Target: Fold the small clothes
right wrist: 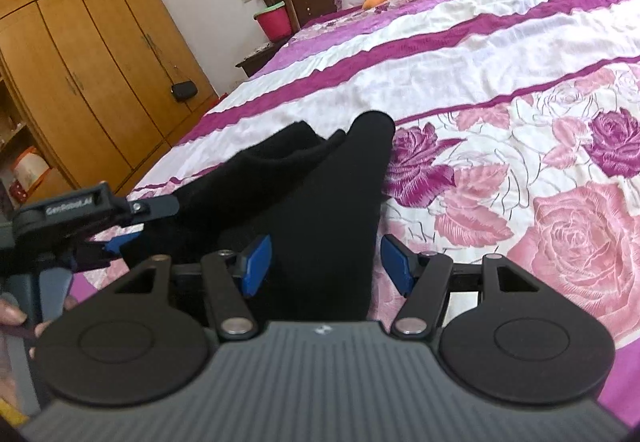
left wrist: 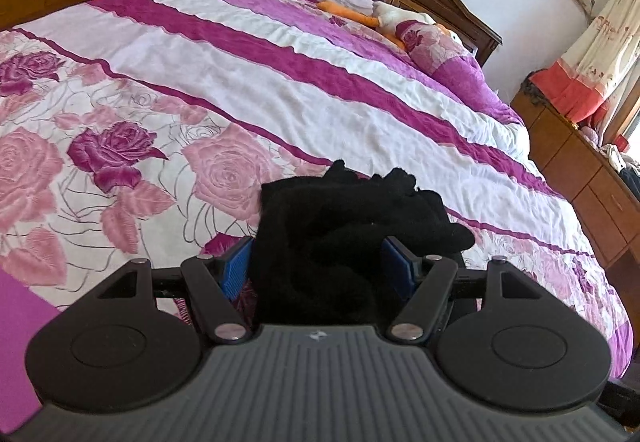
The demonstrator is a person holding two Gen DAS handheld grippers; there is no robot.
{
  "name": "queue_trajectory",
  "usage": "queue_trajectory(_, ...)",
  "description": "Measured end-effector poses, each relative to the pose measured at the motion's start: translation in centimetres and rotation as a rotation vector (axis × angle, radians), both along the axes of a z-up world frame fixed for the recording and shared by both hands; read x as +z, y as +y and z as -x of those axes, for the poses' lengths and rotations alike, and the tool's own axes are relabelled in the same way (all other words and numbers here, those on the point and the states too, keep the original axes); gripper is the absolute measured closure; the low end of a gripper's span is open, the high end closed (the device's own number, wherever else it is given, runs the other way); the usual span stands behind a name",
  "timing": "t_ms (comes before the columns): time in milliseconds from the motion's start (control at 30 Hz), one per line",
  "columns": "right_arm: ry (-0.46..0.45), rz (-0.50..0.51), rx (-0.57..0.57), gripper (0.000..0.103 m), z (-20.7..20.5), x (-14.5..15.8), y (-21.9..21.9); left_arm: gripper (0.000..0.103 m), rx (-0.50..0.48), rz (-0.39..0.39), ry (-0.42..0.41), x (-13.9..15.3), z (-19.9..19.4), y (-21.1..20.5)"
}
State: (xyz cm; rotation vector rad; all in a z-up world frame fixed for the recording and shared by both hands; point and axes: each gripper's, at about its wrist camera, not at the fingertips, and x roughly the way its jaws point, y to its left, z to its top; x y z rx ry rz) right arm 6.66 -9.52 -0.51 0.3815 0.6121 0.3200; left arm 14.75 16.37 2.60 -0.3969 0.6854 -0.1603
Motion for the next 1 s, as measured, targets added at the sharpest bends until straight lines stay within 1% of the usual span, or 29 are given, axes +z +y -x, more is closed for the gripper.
queue_trajectory(167,0.022,-0.014,0.019,0.039,-0.3,-1.0,0.3,0.029,-0.017,-0.006,0.007,-1.0,-0.6,-0.1)
queue_trajectory(433,0.035,-0.043,0.039,0.039,-0.7,-1.8,0.5,0.029,-0.049,-0.004,-0.013,-1.8,-2.1,-0.4)
queue_trajectory(500,0.035,-0.044,0.043,0.038,-0.8,-2.0,0.5,0.029,-0.056,-0.024,-0.019,-1.9,-2.6,-0.9)
queue_trajectory(633,0.040,-0.060,0.049,0.037,-0.9,-2.2,0.2,0.029,-0.086,-0.113,-0.041,-2.0,-3.6,-2.1)
queue_trajectory(733,0.043,-0.076,0.051,0.037,-1.0,-2.5,0.1,0.030,-0.104,-0.117,-0.037,-2.6,-5.0,-2.5)
queue_trajectory(800,0.046,-0.085,0.049,0.037,-1.1,-2.5,0.0,0.051,-0.066,-0.105,-0.059,-3.0,-5.2,-2.2)
queue_trajectory(833,0.046,-0.086,0.050,0.037,-1.0,-2.5,0.0,0.067,-0.048,-0.100,-0.068,-3.0,-5.2,-1.9)
queue_trajectory(867,0.043,-0.086,0.051,0.037,-1.0,-2.4,0.0,0.069,-0.017,-0.094,-0.069,-3.1,-5.1,-1.6)
queue_trajectory(900,0.040,-0.085,0.052,0.037,-0.9,-2.4,0.0,0.069,0.024,-0.083,-0.065,-3.2,-5.1,-1.0)
queue_trajectory(933,0.036,-0.086,0.055,0.037,-0.9,-2.3,0.0,0.069,0.069,-0.067,-0.051,-3.6,-5.1,-0.3)
queue_trajectory(1000,0.034,-0.092,0.061,0.037,-0.9,-2.4,0.0,0.069,0.127,-0.040,-0.013,-4.4,-5.4,0.9)
